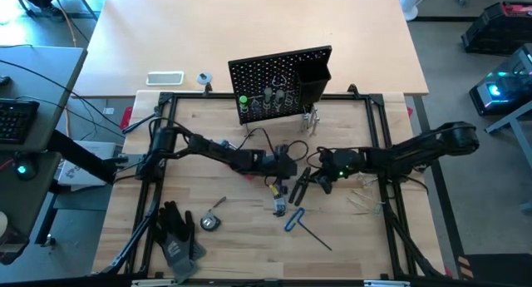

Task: Hang tools onto peg board
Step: Hang the black wire stripper onto the pegboard

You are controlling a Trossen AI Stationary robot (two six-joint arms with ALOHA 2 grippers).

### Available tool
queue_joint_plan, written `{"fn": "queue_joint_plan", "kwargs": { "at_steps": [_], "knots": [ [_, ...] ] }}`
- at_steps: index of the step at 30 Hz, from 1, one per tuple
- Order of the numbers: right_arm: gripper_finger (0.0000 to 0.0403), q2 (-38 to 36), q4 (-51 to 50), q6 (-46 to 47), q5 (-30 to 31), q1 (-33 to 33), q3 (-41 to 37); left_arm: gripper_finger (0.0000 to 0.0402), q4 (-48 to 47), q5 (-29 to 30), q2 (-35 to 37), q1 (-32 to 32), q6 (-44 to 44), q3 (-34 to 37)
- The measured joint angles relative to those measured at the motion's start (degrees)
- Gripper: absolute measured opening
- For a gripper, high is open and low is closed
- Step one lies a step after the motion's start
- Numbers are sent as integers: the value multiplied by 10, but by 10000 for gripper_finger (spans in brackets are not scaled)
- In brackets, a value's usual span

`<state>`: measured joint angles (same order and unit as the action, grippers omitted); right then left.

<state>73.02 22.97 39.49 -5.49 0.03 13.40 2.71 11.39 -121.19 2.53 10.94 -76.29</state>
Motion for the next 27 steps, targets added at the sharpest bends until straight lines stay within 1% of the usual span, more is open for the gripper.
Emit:
{"fn": "queue_joint_plan", "kwargs": {
  "at_steps": [3, 6, 8, 12, 16, 21, 24, 27],
  "knots": [
    [99, -11, -67, 7, 43, -1, 0, 3, -34, -24, 1, 12, -10, 0],
    [99, -11, -101, 6, 79, -2, 0, 3, -50, -26, -8, 23, -17, 0],
    [99, -6, -103, 3, 100, -2, 0, 3, -49, -30, -15, 28, -17, 0],
    [99, 9, -92, -9, 132, -2, 0, 3, -27, -62, -27, 33, -31, -1],
    [99, 45, -60, -10, 142, -7, 4, 3, 13, -80, -37, 37, -40, -1],
    [99, 107, -52, -26, 148, -12, 41, 3, 58, -98, -38, 41, -43, -2],
    [99, 138, -62, -49, 153, -12, 76, 3, 66, -95, -38, 40, -43, -2],
    [99, 146, -104, -62, 163, -12, 105, 3, 59, -89, -38, 39, -45, -2]
  ]
}}
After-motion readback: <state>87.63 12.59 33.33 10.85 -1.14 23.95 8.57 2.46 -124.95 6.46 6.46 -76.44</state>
